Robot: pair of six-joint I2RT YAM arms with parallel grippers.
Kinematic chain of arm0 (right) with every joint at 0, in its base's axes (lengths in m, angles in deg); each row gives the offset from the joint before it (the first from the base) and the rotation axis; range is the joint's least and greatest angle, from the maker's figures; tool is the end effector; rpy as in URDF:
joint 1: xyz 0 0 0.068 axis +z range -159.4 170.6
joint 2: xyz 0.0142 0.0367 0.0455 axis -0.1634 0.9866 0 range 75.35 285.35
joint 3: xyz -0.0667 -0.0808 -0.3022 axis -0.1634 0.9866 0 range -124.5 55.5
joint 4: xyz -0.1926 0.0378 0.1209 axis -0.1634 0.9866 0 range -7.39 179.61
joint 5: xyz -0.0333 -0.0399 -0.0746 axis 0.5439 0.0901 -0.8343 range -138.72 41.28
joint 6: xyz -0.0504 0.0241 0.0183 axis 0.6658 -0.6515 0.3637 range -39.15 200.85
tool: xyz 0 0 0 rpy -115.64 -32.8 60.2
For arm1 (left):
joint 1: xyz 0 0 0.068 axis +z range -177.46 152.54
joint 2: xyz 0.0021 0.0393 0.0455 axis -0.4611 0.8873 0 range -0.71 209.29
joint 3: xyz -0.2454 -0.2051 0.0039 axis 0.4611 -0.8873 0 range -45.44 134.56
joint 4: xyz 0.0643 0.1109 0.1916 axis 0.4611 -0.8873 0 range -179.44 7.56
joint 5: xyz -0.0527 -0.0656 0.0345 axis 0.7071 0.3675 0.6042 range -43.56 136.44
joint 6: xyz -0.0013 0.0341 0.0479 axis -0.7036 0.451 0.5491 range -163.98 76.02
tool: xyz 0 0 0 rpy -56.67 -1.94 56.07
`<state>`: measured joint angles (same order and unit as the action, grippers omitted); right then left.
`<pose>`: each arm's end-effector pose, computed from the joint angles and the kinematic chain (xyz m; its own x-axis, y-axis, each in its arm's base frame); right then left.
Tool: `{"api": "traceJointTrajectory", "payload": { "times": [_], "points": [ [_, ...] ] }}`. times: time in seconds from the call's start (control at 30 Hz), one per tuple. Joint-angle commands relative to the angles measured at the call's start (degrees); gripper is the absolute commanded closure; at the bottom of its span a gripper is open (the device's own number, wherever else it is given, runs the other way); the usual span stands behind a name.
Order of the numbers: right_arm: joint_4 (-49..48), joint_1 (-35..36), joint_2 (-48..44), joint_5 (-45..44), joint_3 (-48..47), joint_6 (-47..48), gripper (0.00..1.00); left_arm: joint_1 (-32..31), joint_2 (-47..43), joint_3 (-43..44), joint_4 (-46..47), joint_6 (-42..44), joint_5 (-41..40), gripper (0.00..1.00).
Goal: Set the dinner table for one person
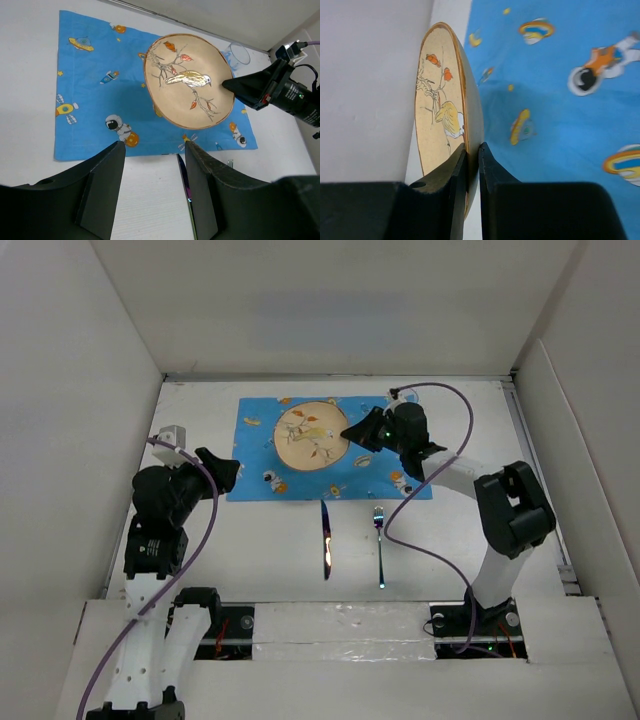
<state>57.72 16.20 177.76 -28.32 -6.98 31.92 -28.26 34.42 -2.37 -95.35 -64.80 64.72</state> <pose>0.3525 0.1853 0.2991 -0.6880 0.4539 -0.5663 -0.2891 0.5443 0.7875 0.0798 -0.0146 0.3720 -0.1967 -0.3348 -0.9215 0.2737 0.8838 -0.3795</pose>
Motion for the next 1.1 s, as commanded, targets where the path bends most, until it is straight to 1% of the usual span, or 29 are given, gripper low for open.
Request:
{"api": "traceJointTrajectory", "payload": {
  "times": [0.0,0.13,0.47,0.6,0.8,0.87,0.9,0.97,1.07],
  "points": [
    [-11.50,-1.52,-1.43,1.23,0.25,-5.65,1.00,-0.34,0.28,-0.27,2.71,0.60,0.97,0.52],
    [-12.12,-4.24,-0.55,-0.62,1.74,-6.53,1.00,-0.34,0.46,-0.27,2.80,0.60,1.23,0.52],
    [-14.75,-5.91,6.48,-1.07,0.43,-8.29,1.00,-0.34,0.37,-0.35,2.80,0.69,1.14,0.52],
    [-17.12,-5.92,9.29,0.07,-0.98,-8.90,1.00,-0.34,0.37,-0.35,2.80,0.60,1.23,0.52],
    [-15.46,-4.86,10.88,-1.59,-0.89,-8.38,1.00,-0.34,0.28,-0.44,2.89,0.60,1.32,0.52],
    [-15.63,-4.34,11.40,-2.03,0.51,-8.20,0.93,-0.34,0.46,-0.44,2.89,0.60,1.40,0.52],
    [-15.20,-4.34,11.41,-2.30,0.95,-7.85,0.85,-0.34,0.37,-0.53,2.80,0.60,1.40,0.52],
    [-14.49,-4.34,11.50,-2.91,2.18,-7.33,0.75,-0.34,0.28,-0.53,3.06,0.52,1.67,0.52],
    [-13.71,-3.81,10.53,-3.97,3.59,-6.89,0.65,-0.34,0.37,-0.53,3.15,0.52,1.93,0.52]
  ]
}}
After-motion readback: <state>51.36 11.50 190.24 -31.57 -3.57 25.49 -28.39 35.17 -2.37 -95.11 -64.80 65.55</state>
